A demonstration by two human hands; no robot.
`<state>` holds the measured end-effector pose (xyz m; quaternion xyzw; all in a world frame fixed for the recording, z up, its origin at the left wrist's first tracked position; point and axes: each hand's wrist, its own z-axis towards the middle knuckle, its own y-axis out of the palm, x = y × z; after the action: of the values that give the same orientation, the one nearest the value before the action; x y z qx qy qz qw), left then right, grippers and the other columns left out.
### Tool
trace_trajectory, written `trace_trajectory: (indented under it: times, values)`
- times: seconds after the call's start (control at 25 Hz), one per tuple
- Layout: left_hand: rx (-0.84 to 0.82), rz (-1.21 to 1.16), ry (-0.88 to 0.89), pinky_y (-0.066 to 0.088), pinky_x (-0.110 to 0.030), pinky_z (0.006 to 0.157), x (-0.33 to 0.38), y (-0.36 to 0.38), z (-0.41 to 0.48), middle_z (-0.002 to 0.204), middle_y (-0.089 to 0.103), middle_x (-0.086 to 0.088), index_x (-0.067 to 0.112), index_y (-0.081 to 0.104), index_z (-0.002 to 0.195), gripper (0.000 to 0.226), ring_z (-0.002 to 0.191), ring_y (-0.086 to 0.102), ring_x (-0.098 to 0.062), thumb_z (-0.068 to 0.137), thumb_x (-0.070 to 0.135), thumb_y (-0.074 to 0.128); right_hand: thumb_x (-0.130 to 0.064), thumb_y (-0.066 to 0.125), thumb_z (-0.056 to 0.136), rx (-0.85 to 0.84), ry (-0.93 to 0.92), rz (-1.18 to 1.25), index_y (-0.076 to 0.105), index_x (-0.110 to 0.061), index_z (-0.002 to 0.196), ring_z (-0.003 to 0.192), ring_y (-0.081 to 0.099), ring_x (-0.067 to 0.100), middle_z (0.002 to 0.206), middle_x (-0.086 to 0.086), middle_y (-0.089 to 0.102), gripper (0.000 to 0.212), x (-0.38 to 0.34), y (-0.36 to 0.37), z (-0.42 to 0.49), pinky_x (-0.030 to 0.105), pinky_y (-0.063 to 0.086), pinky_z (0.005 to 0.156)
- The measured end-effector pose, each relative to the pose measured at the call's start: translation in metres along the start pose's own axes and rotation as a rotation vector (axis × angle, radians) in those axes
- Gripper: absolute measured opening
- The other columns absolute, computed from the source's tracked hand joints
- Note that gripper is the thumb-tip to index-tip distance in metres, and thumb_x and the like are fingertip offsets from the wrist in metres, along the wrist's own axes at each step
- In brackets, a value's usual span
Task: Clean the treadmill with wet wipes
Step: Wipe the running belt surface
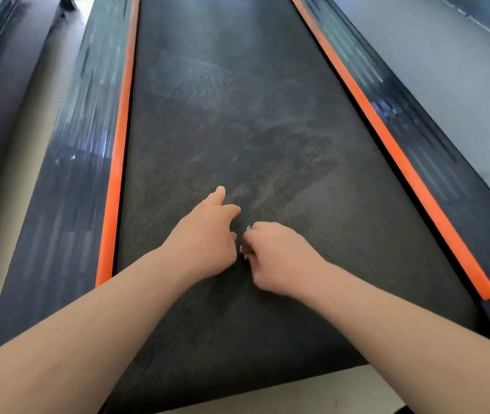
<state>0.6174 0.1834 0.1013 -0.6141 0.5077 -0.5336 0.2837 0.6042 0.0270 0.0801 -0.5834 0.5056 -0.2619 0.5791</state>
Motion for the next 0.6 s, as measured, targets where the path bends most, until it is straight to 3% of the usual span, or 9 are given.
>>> trace_trajectory:
  times: [0.08,0.24,0.44,0.52,0.6]
  values:
    - [0.003,-0.007,-0.005,0.04,-0.038,0.111,0.004,0.001,0.001,0.168,0.012,-0.003,0.017,0.051,0.141,0.044,0.146,0.034,-0.024,0.098,0.02,0.054,-0.026,0.058,0.092,0.003,-0.064,0.029,0.069,-0.021,0.098,0.1,0.062,0.028,0.1,0.0,0.062,0.013,-0.001,-0.005,-0.002,0.036,0.054,0.079]
    - [0.013,-0.012,-0.007,0.04,-0.038,0.111,0.0,0.002,0.001,0.168,0.01,-0.002,0.019,0.049,0.144,0.045,0.145,0.036,-0.023,0.099,0.02,0.053,-0.021,0.065,0.09,0.0,0.003,0.292,0.076,-0.023,0.102,0.091,0.065,0.019,0.093,-0.002,0.07,0.017,0.021,-0.018,-0.002,0.033,0.053,0.084]
    - [0.029,-0.019,-0.012,0.036,-0.036,0.115,-0.001,0.003,0.001,0.167,0.014,-0.005,0.019,0.046,0.148,0.05,0.151,0.026,-0.022,0.099,0.021,0.054,-0.032,0.06,0.094,-0.036,-0.027,0.031,0.069,-0.018,0.096,0.099,0.06,0.03,0.094,-0.001,0.048,0.017,0.003,0.002,0.004,0.039,0.053,0.08]
    - [0.019,-0.013,0.003,0.034,-0.036,0.117,0.0,0.006,0.001,0.168,0.011,-0.004,0.019,0.046,0.147,0.048,0.153,0.022,-0.022,0.099,0.021,0.053,-0.028,0.056,0.093,0.047,0.096,-0.013,0.064,-0.016,0.093,0.1,0.061,0.034,0.096,0.005,0.054,0.015,0.014,0.001,0.01,0.04,0.053,0.079]
    - [0.017,-0.009,0.011,0.034,-0.037,0.117,-0.003,0.008,0.003,0.168,0.011,-0.004,0.018,0.048,0.144,0.045,0.154,0.019,-0.022,0.1,0.019,0.052,-0.025,0.055,0.093,0.192,0.359,0.006,0.065,-0.013,0.09,0.099,0.063,0.038,0.098,0.01,0.061,0.016,0.05,-0.01,0.019,0.04,0.052,0.08]
